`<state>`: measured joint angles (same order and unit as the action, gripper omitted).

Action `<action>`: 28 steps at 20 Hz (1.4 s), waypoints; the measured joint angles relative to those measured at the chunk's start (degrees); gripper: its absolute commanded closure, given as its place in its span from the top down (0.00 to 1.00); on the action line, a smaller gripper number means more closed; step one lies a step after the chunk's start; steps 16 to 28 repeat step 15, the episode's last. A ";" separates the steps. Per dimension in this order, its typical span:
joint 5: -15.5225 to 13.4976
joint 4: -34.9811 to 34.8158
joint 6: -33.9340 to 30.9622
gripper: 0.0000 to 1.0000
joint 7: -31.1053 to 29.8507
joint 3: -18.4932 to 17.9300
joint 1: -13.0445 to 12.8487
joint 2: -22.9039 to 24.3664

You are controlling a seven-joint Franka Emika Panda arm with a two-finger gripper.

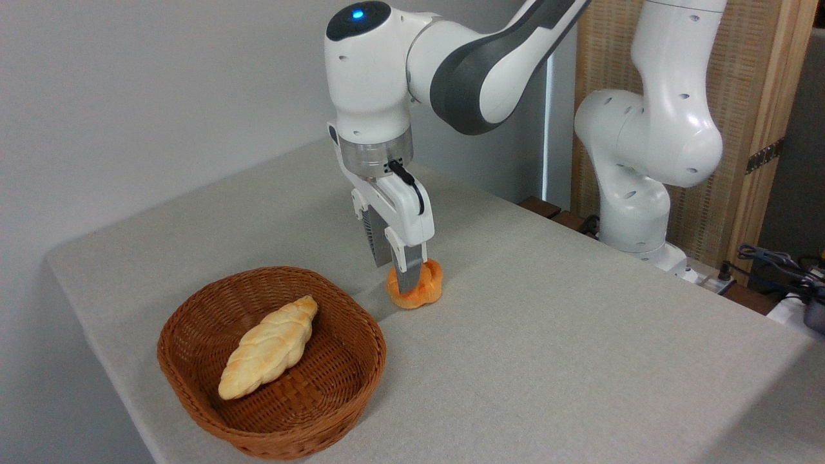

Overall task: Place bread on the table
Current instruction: 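Carry the orange bun beside the basket and lower it onto the table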

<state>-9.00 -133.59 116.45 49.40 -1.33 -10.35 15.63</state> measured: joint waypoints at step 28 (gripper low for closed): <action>6.93 11.49 0.14 1.00 -5.60 -5.95 0.67 -1.72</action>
